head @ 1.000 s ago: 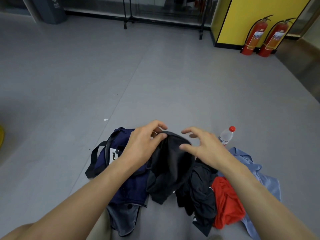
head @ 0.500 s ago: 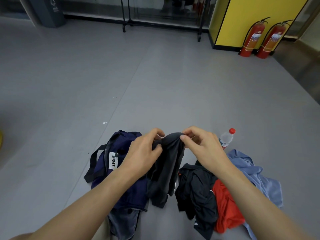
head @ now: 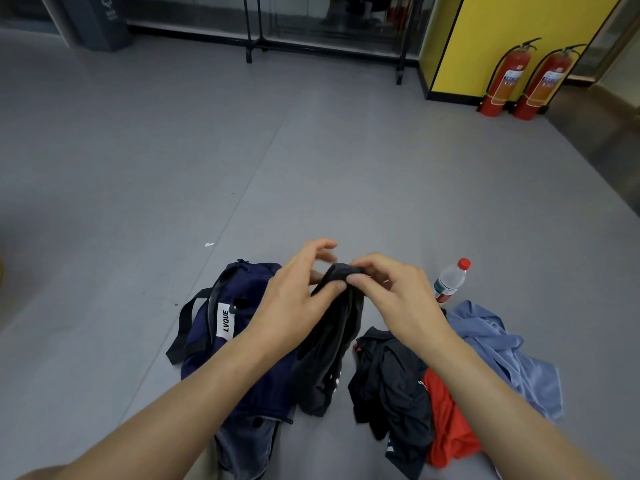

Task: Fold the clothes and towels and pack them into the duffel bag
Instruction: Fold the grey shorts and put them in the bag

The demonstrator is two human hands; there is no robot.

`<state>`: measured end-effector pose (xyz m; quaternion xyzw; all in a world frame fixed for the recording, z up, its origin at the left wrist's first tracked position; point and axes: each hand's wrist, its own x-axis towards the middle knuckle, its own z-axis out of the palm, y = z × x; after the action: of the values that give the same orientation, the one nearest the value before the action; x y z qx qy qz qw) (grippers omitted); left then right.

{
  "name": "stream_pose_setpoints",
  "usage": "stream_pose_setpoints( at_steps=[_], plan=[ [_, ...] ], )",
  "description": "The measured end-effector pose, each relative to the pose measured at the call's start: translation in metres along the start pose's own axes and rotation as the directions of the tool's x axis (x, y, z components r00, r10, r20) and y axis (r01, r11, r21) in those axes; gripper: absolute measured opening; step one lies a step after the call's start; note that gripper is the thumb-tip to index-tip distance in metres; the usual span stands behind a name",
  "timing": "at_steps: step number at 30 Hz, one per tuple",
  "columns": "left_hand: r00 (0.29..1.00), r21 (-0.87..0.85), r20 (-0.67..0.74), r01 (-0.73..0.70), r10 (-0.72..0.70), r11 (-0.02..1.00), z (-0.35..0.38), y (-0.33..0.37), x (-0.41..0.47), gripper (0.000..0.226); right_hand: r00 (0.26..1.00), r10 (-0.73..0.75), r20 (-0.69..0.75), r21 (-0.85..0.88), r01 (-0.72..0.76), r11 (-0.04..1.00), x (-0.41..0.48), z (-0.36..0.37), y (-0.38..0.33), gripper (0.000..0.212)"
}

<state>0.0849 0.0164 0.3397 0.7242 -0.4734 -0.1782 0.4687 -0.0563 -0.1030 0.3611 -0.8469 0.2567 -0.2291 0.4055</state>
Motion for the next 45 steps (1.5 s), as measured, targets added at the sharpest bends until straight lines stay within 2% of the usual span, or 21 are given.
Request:
stream_pose_setpoints(
  at_steps=[3, 7, 9, 11, 13, 15, 17, 18, 21, 23, 25, 28, 31, 33, 35, 37, 39, 42, 45],
  plan=[
    [0.999, 0.113, 0.041, 0.007, -0.012, 0.994, 0.001, -0.009, -0.001, 0.016, 1.0, 0.018, -0.004, 0.048, -0.018, 0.999, 0.0, -0.006, 0.002, 0.008],
    [0.998, 0.206, 0.05, -0.057, 0.048, 0.977, 0.002, -0.012, 0.0, 0.014, 0.986, 0.022, 0.168, -0.265, 0.024, 0.964, 0.0, -0.011, 0.006, 0.015],
    [0.994, 0.27, 0.069, -0.099, 0.084, 0.958, 0.004, -0.01, 0.001, 0.018, 0.979, -0.002, 0.202, -0.381, 0.08, 0.921, 0.001, -0.009, 0.005, 0.027],
    [0.994, 0.287, 0.068, -0.104, 0.089, 0.952, 0.005, -0.011, 0.002, 0.019, 0.981, -0.039, 0.191, -0.423, 0.118, 0.898, 0.002, -0.008, 0.003, 0.022],
    [0.993, 0.26, 0.103, -0.074, 0.048, 0.963, 0.006, -0.013, 0.002, 0.015, 0.985, -0.049, 0.167, -0.413, 0.115, 0.904, 0.002, -0.009, 0.003, 0.01],
    [0.983, 0.236, 0.182, -0.005, -0.039, 0.972, 0.011, -0.02, 0.0, 0.003, 0.99, -0.043, 0.132, -0.359, 0.088, 0.929, -0.001, -0.012, 0.006, 0.015],
    [0.963, 0.291, 0.236, 0.059, -0.131, 0.955, 0.017, -0.033, -0.002, 0.014, 0.998, -0.029, 0.052, -0.276, 0.043, 0.96, -0.002, -0.018, 0.01, 0.016],
    [0.956, 0.332, 0.236, 0.089, -0.174, 0.939, 0.019, -0.043, -0.003, 0.017, 1.0, -0.025, 0.004, -0.255, 0.025, 0.967, -0.002, -0.022, 0.013, 0.016],
    [0.948, 0.437, 0.193, 0.15, -0.255, 0.887, 0.02, -0.071, -0.003, 0.005, 0.994, 0.028, -0.106, -0.222, -0.051, 0.974, 0.001, -0.041, 0.031, 0.018],
    [0.941, 0.483, 0.176, 0.174, -0.29, 0.858, 0.018, -0.087, -0.002, 0.007, 0.996, 0.052, -0.074, -0.269, -0.07, 0.961, 0.004, -0.052, 0.05, 0.015],
    [0.949, 0.535, 0.13, 0.176, -0.287, 0.826, 0.012, -0.099, 0.005, 0.009, 0.999, 0.05, 0.004, -0.399, -0.044, 0.916, 0.009, -0.054, 0.068, 0.008],
    [0.97, 0.594, 0.086, 0.134, -0.229, 0.793, -0.005, -0.113, 0.03, 0.013, 0.99, 0.08, 0.118, -0.567, 0.001, 0.823, 0.025, -0.055, 0.087, 0.021],
    [0.987, 0.643, 0.085, 0.051, -0.137, 0.764, -0.016, -0.119, 0.07, 0.017, 0.993, 0.093, 0.079, -0.629, -0.023, 0.777, 0.053, -0.065, 0.102, 0.011],
    [0.998, 0.647, 0.059, -0.012, -0.035, 0.763, -0.019, -0.114, 0.1, 0.018, 0.994, 0.109, 0.008, -0.575, -0.084, 0.814, 0.076, -0.076, 0.107, 0.007],
    [0.997, 0.626, 0.021, -0.069, 0.072, 0.777, -0.02, -0.103, 0.13, 0.014, 0.987, 0.111, -0.116, -0.438, -0.151, 0.886, 0.098, -0.087, 0.109, 0.003],
    [0.984, 0.603, -0.038, -0.116, 0.173, 0.79, -0.022, -0.089, 0.153, 0.014, 0.968, 0.067, -0.241, -0.364, -0.154, 0.919, 0.111, -0.097, 0.103, 0.005],
    [0.95, 0.613, -0.091, -0.184, 0.3, 0.768, -0.027, -0.078, 0.169, 0.017, 0.952, 0.006, -0.306, -0.334, -0.114, 0.936, 0.114, -0.108, 0.096, 0.006],
    [0.894, 0.631, -0.097, -0.285, 0.437, 0.722, -0.032, -0.075, 0.165, 0.019, 0.948, -0.061, -0.311, -0.287, -0.033, 0.957, 0.094, -0.113, 0.099, 0.006],
    [0.896, 0.62, -0.02, -0.337, 0.444, 0.708, -0.016, -0.105, 0.127, 0.022, 0.976, -0.061, -0.208, -0.329, -0.011, 0.944, 0.051, -0.095, 0.133, 0.009]
  ],
)
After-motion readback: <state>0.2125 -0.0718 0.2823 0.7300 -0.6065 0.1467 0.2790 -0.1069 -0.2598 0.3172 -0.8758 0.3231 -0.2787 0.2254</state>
